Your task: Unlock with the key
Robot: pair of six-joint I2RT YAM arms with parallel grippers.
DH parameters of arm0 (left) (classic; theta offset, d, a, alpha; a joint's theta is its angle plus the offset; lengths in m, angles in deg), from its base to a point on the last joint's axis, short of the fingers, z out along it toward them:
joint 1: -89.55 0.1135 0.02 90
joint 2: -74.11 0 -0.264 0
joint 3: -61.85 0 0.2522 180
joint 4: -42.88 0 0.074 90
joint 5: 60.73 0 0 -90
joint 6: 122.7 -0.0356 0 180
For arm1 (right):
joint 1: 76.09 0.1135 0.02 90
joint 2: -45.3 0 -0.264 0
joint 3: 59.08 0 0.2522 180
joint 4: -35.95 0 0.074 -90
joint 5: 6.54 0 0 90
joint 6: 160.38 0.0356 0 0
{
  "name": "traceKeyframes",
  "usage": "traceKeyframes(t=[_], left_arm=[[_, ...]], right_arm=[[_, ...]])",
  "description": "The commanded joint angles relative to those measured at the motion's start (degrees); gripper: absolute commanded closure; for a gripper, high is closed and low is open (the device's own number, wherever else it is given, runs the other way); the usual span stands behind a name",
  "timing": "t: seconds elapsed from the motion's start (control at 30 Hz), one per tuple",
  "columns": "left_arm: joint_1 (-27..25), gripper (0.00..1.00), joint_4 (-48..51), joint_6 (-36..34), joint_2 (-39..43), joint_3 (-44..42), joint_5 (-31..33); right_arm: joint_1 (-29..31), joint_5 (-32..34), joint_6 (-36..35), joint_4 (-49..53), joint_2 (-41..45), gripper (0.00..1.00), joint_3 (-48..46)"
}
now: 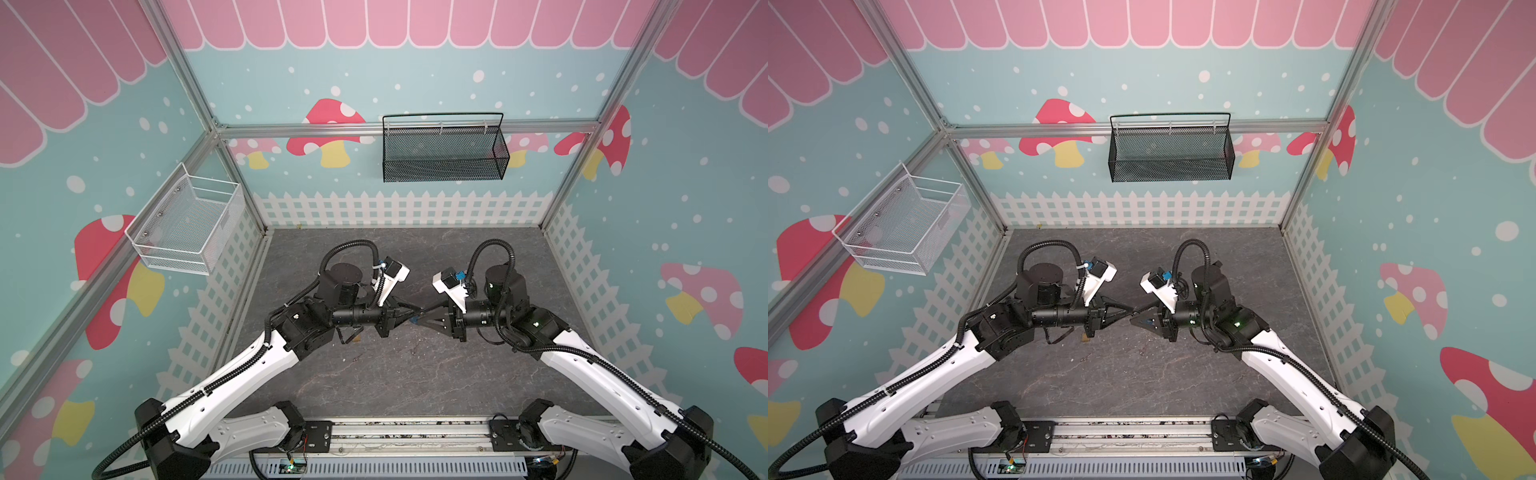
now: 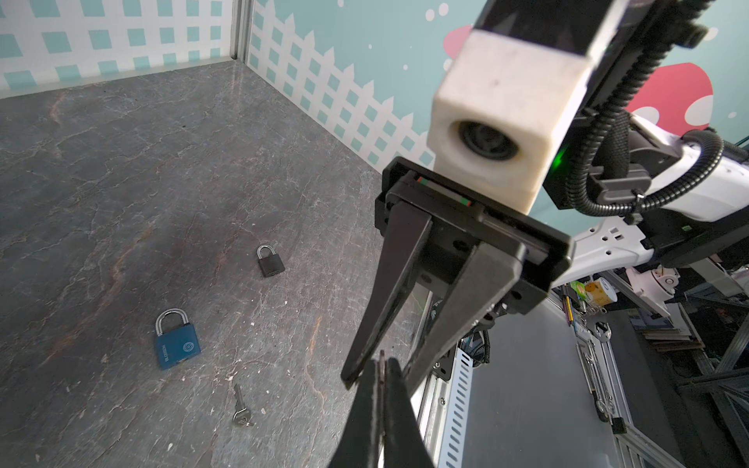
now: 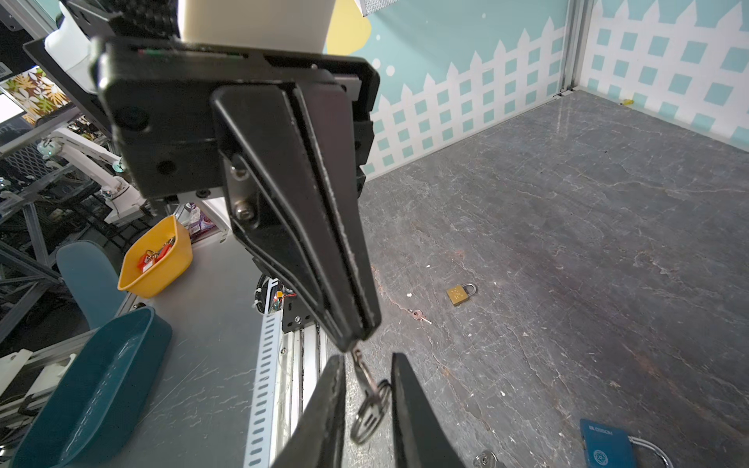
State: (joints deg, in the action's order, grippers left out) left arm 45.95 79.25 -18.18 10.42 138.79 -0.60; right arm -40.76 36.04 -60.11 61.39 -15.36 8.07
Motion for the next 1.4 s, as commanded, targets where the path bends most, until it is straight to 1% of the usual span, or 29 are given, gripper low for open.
traceKeyframes(t=[0.0, 0.1, 0.23, 0.27, 0.37, 0.43, 0.63, 0.67, 0.73, 0.8, 0.93, 1.07, 1.13, 1.17, 1.27, 1.37], left_arm=[[0.3, 1.00, 1.5, -1.5, -0.6, 2.0, -1.1], [0.3, 1.00, 1.5, -1.6, -0.9, 2.0, -1.3], [0.3, 1.00, 2.0, -2.0, -1.4, 2.3, -1.4], [0.3, 1.00, 2.2, -2.1, -1.4, 2.5, -1.4], [0.4, 1.00, 2.5, -2.4, -1.6, 2.8, -1.5], [0.4, 1.00, 3.0, -2.7, -1.9, 3.0, -1.5], [1.2, 1.00, 3.4, -2.1, -2.3, 4.0, -0.6], [1.5, 0.99, 3.4, -1.7, -2.3, 4.1, -0.1], [2.3, 0.83, 3.1, -0.6, -1.9, 4.4, 0.5], [3.1, 0.73, 2.2, 0.7, -1.5, 4.3, 1.1], [3.7, 0.61, -1.2, 5.2, -0.3, 2.1, 5.6], [3.9, 0.56, -9.8, 13.5, 0.1, -3.2, 11.1], [3.7, 0.54, -10.5, 17.4, -1.6, -3.8, 15.2], [3.6, 0.54, -10.3, 18.4, -2.5, -3.8, 16.2], [1.3, 0.54, -10.4, 21.5, -6.0, -3.7, 21.6], [-3.0, 0.52, -8.9, 21.6, -10.8, -1.4, 27.8]], right_arm=[[-0.2, -0.7, -2.1, 0.4, -0.1, 0.81, 1.5], [-0.1, -1.2, -2.4, 0.3, -0.2, 0.82, 1.4], [-0.1, -1.5, -2.9, 0.3, -0.1, 0.94, 1.5], [-0.2, -1.4, -2.9, 0.3, 0.0, 0.95, 1.5], [-0.2, -1.5, -3.0, 0.4, -0.1, 0.97, 1.3], [-0.1, -1.6, -2.9, 0.3, 0.0, 1.00, 1.2], [-0.3, -1.8, -2.1, 0.3, 0.8, 1.00, 0.5], [-0.5, -1.7, -1.8, 0.2, 1.1, 1.00, 0.3], [-0.9, -0.8, -0.9, 0.2, 2.0, 1.00, -0.7], [-1.8, 0.8, 0.2, 0.1, 3.2, 1.00, -2.0], [-4.4, 2.9, 3.1, 0.0, 5.3, 1.00, -5.4], [-8.1, 4.5, 6.6, -0.3, 6.7, 1.00, -8.9], [-10.4, 5.2, 8.8, -0.7, 6.7, 1.00, -10.5], [-11.6, 5.4, 10.0, -1.0, 6.6, 1.00, -11.3], [-16.4, 5.8, 13.3, -1.1, 6.0, 1.00, -13.4], [-21.4, 5.9, 16.0, -2.2, 5.6, 1.00, -16.2]])
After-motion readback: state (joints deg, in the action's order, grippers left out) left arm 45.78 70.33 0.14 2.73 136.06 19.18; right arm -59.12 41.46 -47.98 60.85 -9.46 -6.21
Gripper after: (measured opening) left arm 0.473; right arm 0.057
